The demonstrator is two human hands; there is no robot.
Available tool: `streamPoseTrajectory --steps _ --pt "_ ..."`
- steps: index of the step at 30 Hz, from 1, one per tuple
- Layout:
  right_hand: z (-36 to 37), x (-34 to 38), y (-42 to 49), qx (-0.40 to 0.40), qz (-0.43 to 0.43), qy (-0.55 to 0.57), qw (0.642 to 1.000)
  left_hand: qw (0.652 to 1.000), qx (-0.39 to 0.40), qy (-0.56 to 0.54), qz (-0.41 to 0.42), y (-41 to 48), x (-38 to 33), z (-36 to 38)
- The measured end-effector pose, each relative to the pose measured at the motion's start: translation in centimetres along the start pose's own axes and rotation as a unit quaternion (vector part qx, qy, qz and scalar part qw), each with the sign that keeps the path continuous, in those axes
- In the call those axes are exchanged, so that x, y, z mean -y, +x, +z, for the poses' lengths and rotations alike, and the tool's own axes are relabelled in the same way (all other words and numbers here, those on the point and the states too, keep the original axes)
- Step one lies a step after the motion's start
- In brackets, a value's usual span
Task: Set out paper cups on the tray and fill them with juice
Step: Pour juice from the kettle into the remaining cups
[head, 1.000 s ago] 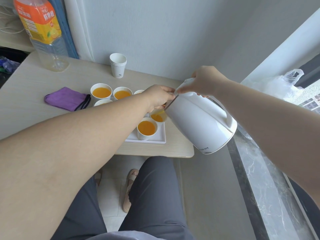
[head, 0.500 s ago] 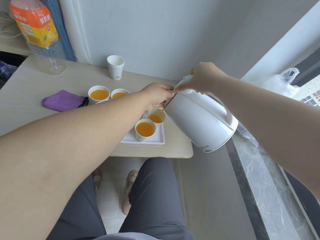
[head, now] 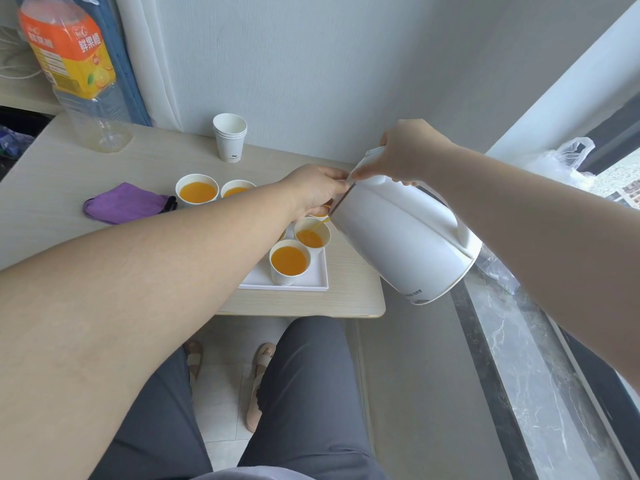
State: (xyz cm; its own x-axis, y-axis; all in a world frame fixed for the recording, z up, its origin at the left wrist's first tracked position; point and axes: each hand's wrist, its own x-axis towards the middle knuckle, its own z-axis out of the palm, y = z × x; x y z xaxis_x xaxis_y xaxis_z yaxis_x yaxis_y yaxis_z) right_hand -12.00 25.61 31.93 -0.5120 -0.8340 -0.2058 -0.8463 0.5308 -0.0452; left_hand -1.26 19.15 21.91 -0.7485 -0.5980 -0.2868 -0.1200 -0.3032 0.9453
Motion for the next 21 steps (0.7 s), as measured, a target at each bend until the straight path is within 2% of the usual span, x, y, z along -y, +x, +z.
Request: streamPoseTrajectory --steps 21 --pt "-0.30 0.43 0.20 -0.005 0.015 -0.011 1.000 1.000 0.003 0.002 0.003 0.30 0.04 -0.27"
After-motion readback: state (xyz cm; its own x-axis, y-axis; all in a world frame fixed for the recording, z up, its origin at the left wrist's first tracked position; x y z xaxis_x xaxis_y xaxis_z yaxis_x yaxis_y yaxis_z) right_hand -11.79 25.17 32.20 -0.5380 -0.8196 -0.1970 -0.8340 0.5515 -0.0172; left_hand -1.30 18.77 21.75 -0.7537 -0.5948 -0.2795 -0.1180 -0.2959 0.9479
